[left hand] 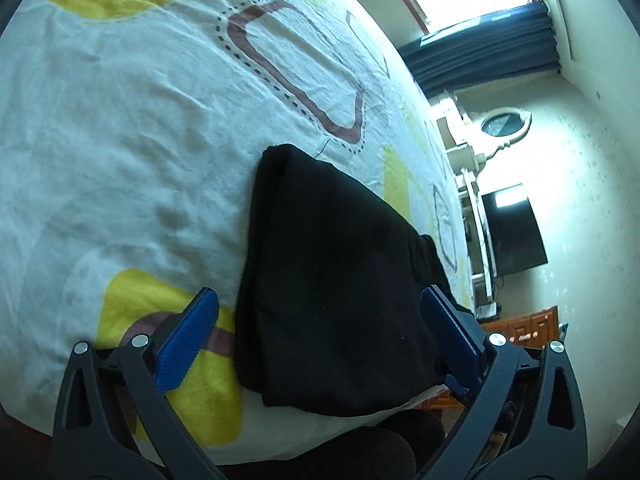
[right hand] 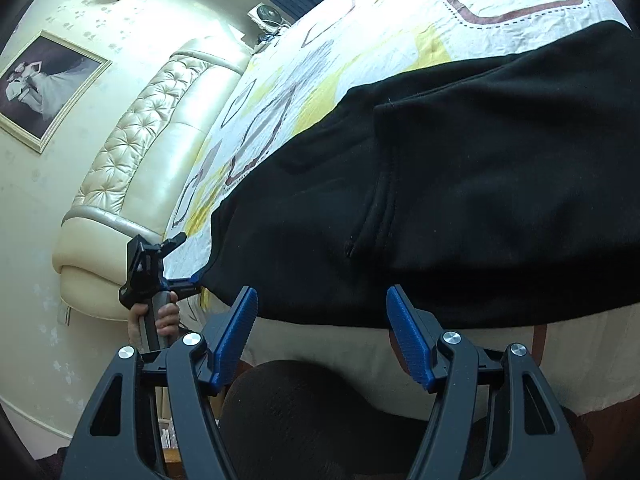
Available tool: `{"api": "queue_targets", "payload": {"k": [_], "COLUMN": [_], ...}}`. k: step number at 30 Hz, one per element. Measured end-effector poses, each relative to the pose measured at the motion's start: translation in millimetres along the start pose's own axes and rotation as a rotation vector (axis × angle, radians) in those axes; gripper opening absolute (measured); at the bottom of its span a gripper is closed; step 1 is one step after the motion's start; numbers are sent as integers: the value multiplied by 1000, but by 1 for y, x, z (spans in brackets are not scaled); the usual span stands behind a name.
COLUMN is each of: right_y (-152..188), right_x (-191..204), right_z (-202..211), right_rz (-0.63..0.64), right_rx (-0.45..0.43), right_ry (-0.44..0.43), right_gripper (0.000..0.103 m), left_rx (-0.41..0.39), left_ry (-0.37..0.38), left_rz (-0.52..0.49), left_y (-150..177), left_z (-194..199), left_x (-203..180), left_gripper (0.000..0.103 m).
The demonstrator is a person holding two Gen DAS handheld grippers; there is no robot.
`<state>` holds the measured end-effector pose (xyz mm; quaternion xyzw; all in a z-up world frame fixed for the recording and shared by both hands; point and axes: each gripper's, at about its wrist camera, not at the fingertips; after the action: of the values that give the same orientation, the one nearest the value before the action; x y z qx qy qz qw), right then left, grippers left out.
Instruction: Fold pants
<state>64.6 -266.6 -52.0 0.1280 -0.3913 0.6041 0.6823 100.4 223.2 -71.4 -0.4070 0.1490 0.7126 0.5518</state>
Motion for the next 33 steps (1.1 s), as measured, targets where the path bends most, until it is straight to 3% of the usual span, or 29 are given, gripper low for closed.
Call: {"api": "queue_targets", "payload": {"k": [4,8,14,21,22,25,26,28,29,30,33], "right_y": [8,14,22,20,21,22,23,24,24,24,25], "right_x": [3,8,16,24,25,25,24,23,22,21,17], "right_z": [0,-5,-17,-27,-27,-30,-30,-31,-30,-29,-28], "right_rz": [-11,-17,-27,-18,-17,-20,-23,-26,-26,-28,-46], "right_rx": [20,37,71,84,84,92,93,98,97,94,89], "right_ry": [-15,-29,-71,-71,-70,-67,-64,-60,-55,-52,-51], "right_gripper": [67,67,67,67,67,67,67,67,67,67,67], "left_rx": [55,138,211,246,248,220,221,234,229,226,222], "left_ry": [-24,5,202,95,90,183,183,100,34,5,65], "left_rz": [-60,-118,-160,-275,-245,-133,-130,-156,-158,-142,-68], "left_y": [-23,-32,-23,-18,-21,-24,-23,-19,-18,-18,-20], "left_z": [-15,-29,-30,-45,-45,-43,-45,-52,-53,-52,-45], "left_x": [-5,-2,-1,-14,-14,-11,-12,-14,-11,-6,5], "left_gripper": [100,100,100,101,101,100,94,65,38,30,26]}}
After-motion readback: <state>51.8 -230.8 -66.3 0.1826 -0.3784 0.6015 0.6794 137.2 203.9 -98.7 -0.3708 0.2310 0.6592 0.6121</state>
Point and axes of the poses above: each gripper's, at about its wrist camera, not at the fingertips, and z roughly against the way its jaws point, x to its left, y to its underside, and after that the axes turned 2 degrees about x, right-handed
